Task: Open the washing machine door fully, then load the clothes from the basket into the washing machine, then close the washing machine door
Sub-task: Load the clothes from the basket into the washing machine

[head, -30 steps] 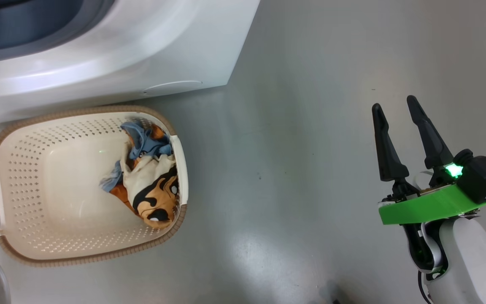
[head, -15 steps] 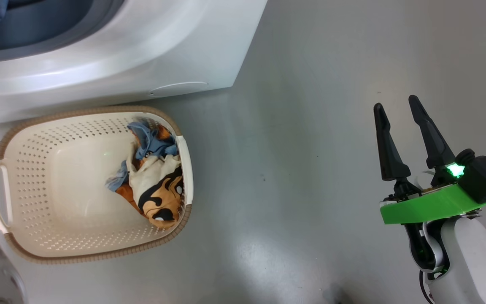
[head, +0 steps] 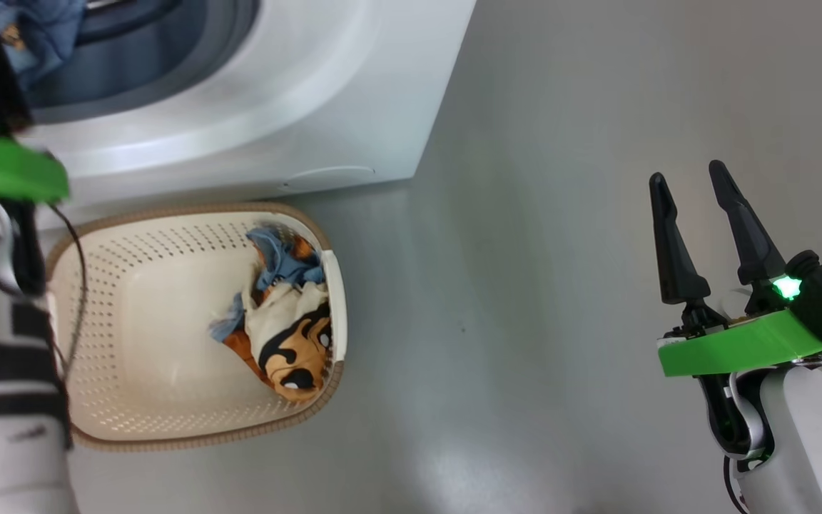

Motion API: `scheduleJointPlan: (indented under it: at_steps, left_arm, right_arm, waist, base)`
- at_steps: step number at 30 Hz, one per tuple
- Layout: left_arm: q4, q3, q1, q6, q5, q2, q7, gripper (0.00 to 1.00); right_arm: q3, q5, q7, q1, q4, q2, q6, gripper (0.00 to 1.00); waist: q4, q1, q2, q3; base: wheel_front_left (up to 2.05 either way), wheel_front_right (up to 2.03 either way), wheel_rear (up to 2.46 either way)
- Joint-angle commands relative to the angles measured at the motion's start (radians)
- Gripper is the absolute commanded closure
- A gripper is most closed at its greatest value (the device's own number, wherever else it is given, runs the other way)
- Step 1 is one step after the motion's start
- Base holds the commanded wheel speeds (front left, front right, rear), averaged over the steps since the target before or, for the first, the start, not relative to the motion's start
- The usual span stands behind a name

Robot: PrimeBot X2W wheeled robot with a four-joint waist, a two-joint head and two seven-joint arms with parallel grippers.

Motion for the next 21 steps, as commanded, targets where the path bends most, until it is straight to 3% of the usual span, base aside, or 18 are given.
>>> scheduleJointPlan:
  at_steps: [1,21]
  left_arm:
    - [-0.037,0.015,0.044,-0.004,0.001,0.036,-0.005,0.00]
    - [-0.204,-0.049,0.481,-0.007,-0.019,-0.033,-0.005,0.00]
  right_arm:
    - [0.015,0.008,-0.008,0.023,-0.018,-0.013,0.005,0.00]
    - [0.009,0.017,-0.008,0.161,0.035,-0.068,0.005,0.00]
  waist:
    - [0.015,0.0000,0.0000,-0.032]
    - [0.111,0.0000,0.0000,-0.296]
  base:
    - [0.00,0.00,0.00]
    - [0.00,0.00,0.00]
